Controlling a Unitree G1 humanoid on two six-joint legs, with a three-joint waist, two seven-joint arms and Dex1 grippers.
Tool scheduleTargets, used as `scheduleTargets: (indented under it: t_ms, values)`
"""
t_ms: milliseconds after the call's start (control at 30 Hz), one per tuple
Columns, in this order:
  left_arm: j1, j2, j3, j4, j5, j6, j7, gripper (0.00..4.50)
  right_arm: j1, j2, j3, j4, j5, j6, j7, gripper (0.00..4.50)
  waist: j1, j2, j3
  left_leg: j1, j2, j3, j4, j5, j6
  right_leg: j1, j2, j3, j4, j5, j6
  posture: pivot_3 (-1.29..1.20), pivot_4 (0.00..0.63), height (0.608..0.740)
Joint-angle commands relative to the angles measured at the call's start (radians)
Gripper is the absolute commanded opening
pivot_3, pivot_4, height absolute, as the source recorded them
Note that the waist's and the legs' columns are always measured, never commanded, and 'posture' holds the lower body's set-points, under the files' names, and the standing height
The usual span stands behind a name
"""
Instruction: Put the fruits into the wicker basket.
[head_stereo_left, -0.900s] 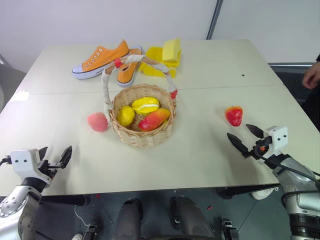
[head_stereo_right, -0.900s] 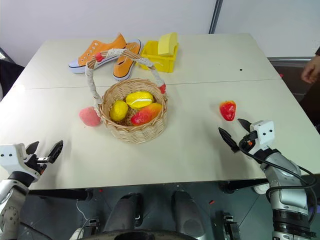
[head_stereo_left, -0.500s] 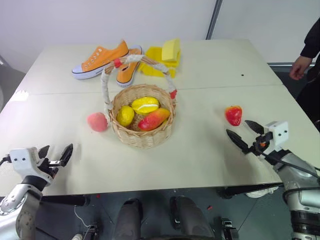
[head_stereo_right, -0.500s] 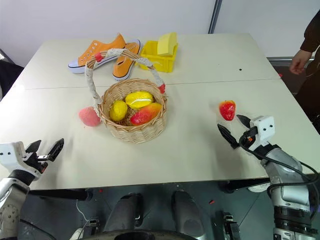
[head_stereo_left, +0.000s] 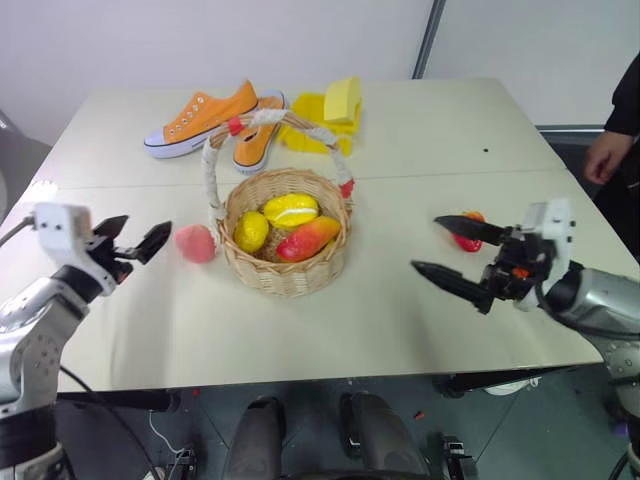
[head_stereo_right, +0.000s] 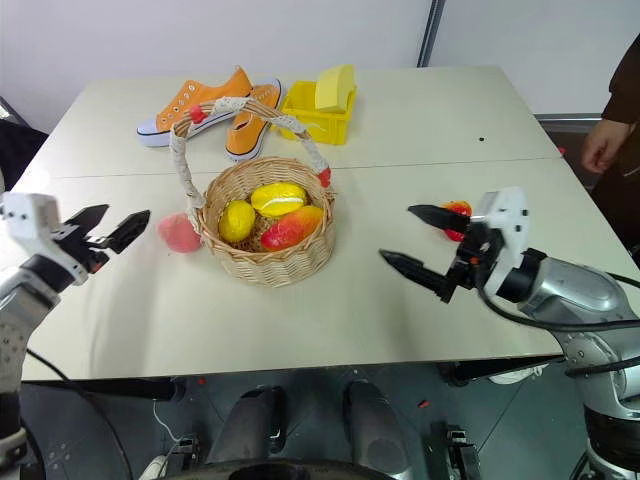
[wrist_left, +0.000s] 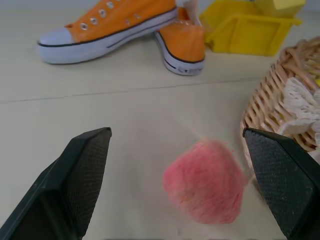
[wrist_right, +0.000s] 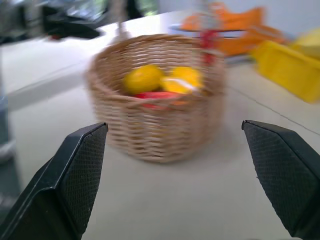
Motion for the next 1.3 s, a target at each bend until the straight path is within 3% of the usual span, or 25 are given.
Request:
scheduleTargets:
  t_ms: [33, 333, 533, 633, 733, 933, 1033, 1167, 1233, 1300]
  values:
    - [-0.054, 0.019, -0.046, -0.033, 0.041, 0.078, 0.053, 4.50, -0.075, -0.008, 0.050, -0.069, 0.029, 0.020, -0.010, 4.47, 0.000, 0.000, 0.000, 0.000, 0.000, 0.000, 0.000, 0.000, 0.000, 0.000, 0.000, 0.000, 0.000, 0.000, 0.000, 0.00, 0.150, 0.740]
    - [-0.157, 0.024, -0.178, -0.057, 0.094, 0.268, 0.098, 4.50, -0.170, 0.044, 0.145, -0.081, 0.021, 0.013, -0.031, 4.47, 0.004, -0.001, 0.001, -0.001, -0.001, 0.000, 0.000, 0.000, 0.000, 0.000, -0.001, 0.000, 0.000, 0.001, -0.002, 0.00, 0.150, 0.740]
    - [-0.172, 0.016, -0.226, -0.024, 0.147, 0.273, 0.081, 4.50, -0.159, 0.059, 0.158, -0.082, 0.005, -0.008, -0.027, 4.47, 0.002, -0.001, 0.001, -0.001, -0.001, 0.000, 0.000, 0.000, 0.000, 0.000, -0.001, 0.000, 0.000, 0.001, -0.002, 0.00, 0.150, 0.740]
    - [-0.175, 0.015, -0.228, -0.015, 0.167, 0.267, 0.068, 3.70, -0.153, 0.065, 0.162, -0.087, -0.003, -0.014, -0.031, 4.50, 0.003, -0.001, 0.001, -0.001, -0.001, -0.001, 0.000, 0.000, 0.000, 0.000, -0.001, 0.000, 0.000, 0.001, -0.002, 0.00, 0.150, 0.740]
    - [-0.162, 0.036, -0.220, -0.009, 0.192, 0.259, 0.054, 2.48, -0.157, 0.069, 0.160, -0.091, -0.006, -0.015, -0.038, 4.50, 0.003, -0.001, 0.001, -0.001, -0.001, -0.001, 0.000, 0.000, 0.000, 0.000, -0.001, 0.000, 0.000, 0.001, -0.002, 0.00, 0.150, 0.740]
    - [-0.029, 0.117, -0.047, -0.049, 0.181, 0.124, -0.082, 2.48, -0.172, 0.062, 0.148, -0.080, -0.013, -0.016, -0.040, 4.50, -0.005, -0.002, 0.001, -0.001, 0.000, 0.000, -0.001, 0.000, 0.000, -0.001, 0.000, 0.000, 0.000, 0.001, -0.002, 0.00, 0.150, 0.740]
    - [0.058, 0.122, 0.129, -0.109, 0.045, 0.072, -0.240, 2.48, -0.183, 0.054, 0.137, -0.054, -0.021, -0.022, -0.027, 4.50, 0.000, -0.002, 0.001, -0.001, 0.001, 0.000, -0.002, 0.000, 0.000, -0.002, -0.001, 0.000, 0.000, 0.001, -0.002, 0.00, 0.150, 0.740]
    - [0.125, 0.152, 0.275, -0.251, -0.280, 0.236, -0.403, 2.48, -0.200, 0.039, 0.119, 0.005, -0.038, -0.040, 0.009, 4.50, 0.008, -0.003, 0.001, -0.003, 0.000, 0.000, 0.000, 0.000, 0.000, -0.002, -0.003, -0.001, 0.000, 0.001, -0.003, 0.00, 0.150, 0.740]
    - [0.108, 0.163, 0.252, -0.336, -0.374, 0.260, -0.398, 2.48, -0.211, 0.037, 0.112, 0.034, -0.043, -0.049, 0.020, 4.50, 0.009, -0.003, 0.001, -0.002, 0.000, 0.000, 0.001, 0.000, 0.000, -0.001, -0.006, -0.001, -0.002, 0.001, -0.003, 0.00, 0.150, 0.740]
    - [-0.041, 0.115, 0.106, -0.392, -0.361, 0.254, -0.269, 2.48, -0.218, 0.038, 0.109, 0.070, -0.061, -0.058, 0.022, 4.50, 0.012, -0.002, 0.001, -0.002, -0.001, 0.001, 0.002, 0.000, 0.000, 0.000, -0.008, 0.000, -0.002, 0.001, -0.003, 0.00, 0.150, 0.740]
